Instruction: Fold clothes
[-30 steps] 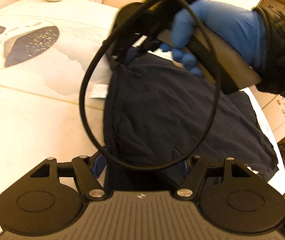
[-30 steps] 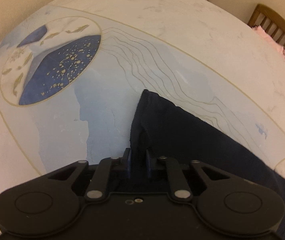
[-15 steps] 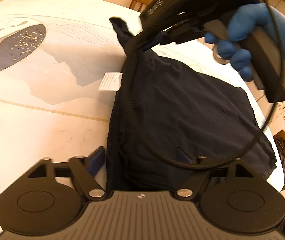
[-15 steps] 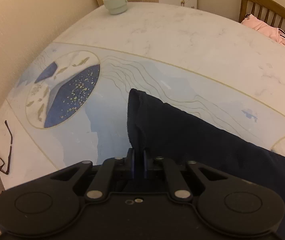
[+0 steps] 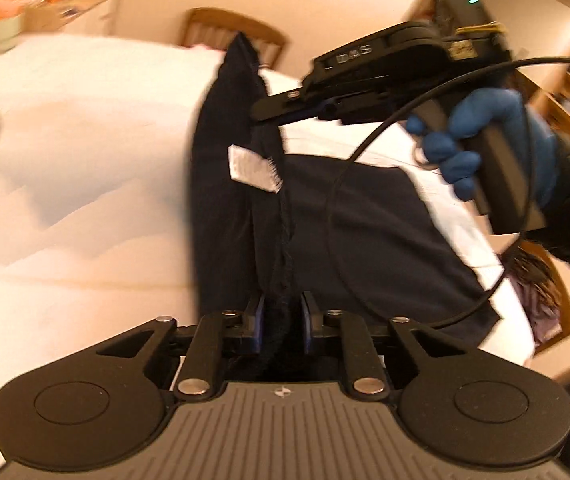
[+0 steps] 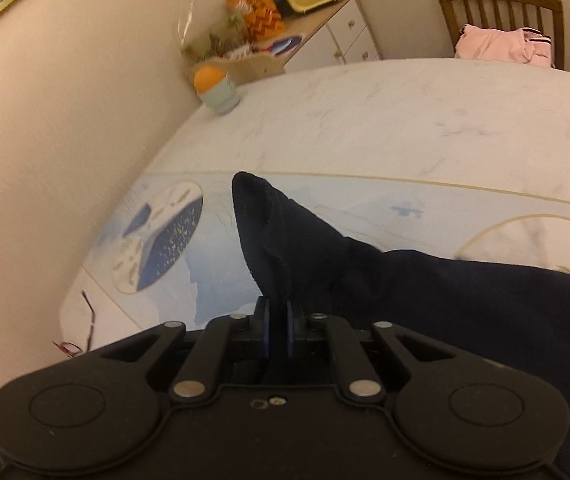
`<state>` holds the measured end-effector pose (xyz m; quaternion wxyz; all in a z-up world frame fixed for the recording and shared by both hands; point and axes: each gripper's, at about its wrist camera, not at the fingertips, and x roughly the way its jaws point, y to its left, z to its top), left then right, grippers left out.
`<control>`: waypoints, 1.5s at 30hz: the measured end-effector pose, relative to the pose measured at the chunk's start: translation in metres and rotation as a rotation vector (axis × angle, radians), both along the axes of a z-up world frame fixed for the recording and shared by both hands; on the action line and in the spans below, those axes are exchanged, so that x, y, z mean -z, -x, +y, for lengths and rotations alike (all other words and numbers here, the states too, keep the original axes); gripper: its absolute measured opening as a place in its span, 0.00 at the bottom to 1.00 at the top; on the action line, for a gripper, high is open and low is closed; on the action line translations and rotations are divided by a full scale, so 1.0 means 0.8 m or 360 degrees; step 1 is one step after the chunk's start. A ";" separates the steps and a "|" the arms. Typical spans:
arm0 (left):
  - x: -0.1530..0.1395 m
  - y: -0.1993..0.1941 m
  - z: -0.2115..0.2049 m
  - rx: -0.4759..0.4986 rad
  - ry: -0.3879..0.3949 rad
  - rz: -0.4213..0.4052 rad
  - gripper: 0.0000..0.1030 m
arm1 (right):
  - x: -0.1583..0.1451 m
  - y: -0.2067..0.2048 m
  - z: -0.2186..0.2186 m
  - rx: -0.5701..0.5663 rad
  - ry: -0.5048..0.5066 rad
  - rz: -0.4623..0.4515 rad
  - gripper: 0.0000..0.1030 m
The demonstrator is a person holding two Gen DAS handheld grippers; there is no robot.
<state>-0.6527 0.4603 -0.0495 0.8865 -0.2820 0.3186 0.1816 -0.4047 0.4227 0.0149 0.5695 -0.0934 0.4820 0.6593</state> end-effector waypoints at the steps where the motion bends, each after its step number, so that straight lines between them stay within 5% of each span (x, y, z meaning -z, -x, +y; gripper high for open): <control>1: -0.006 -0.020 -0.010 0.0036 -0.0008 -0.0007 0.15 | -0.002 -0.017 -0.013 0.0009 -0.0022 0.0032 1.00; 12: -0.015 -0.238 -0.111 0.0324 0.0002 -0.0046 0.11 | 0.012 -0.248 -0.144 0.0266 -0.0055 0.0192 1.00; 20: 0.027 -0.329 -0.128 0.0338 0.0097 0.0097 0.11 | 0.090 -0.319 -0.162 0.0328 0.0106 0.0212 1.00; 29: 0.001 -0.299 -0.110 0.0235 0.0120 0.0213 0.19 | 0.135 -0.319 -0.163 0.0313 0.0171 0.0250 1.00; 31: -0.011 -0.287 -0.103 0.0207 0.0102 0.0227 0.33 | 0.127 -0.318 -0.167 0.0324 0.0161 0.0266 1.00; 33: -0.017 -0.274 -0.088 0.0170 0.0050 0.0242 0.72 | 0.116 -0.317 -0.176 0.0335 0.0149 0.0279 1.00; 45: -0.006 -0.260 0.040 0.0275 -0.0128 0.0111 0.73 | 0.059 -0.193 -0.288 0.0260 0.0183 0.0219 1.00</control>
